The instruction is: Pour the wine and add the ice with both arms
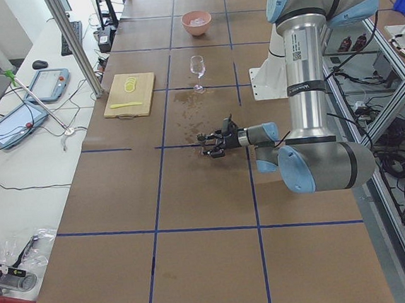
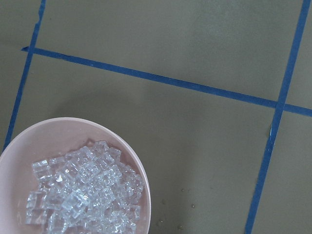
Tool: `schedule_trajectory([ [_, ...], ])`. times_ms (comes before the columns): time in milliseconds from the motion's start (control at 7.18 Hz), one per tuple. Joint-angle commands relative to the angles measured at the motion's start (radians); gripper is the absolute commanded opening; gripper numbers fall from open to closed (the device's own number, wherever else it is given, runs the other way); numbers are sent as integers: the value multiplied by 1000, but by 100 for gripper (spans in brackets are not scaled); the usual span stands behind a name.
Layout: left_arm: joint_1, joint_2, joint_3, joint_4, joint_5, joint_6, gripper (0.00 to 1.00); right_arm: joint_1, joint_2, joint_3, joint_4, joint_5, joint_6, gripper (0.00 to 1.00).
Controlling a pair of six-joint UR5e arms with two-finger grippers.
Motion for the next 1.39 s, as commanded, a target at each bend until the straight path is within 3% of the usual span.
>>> schedule_trajectory([
  [0, -8, -1, 2, 1, -1, 0, 83, 0, 1, -1, 0, 0, 0, 100],
  [696, -46, -49, 42, 1, -5, 9, 82, 0, 3, -1, 0, -2, 0, 100],
  [1254, -51, -50, 42, -2, -6, 9, 64, 0, 3, -1, 0, -2, 0, 100],
])
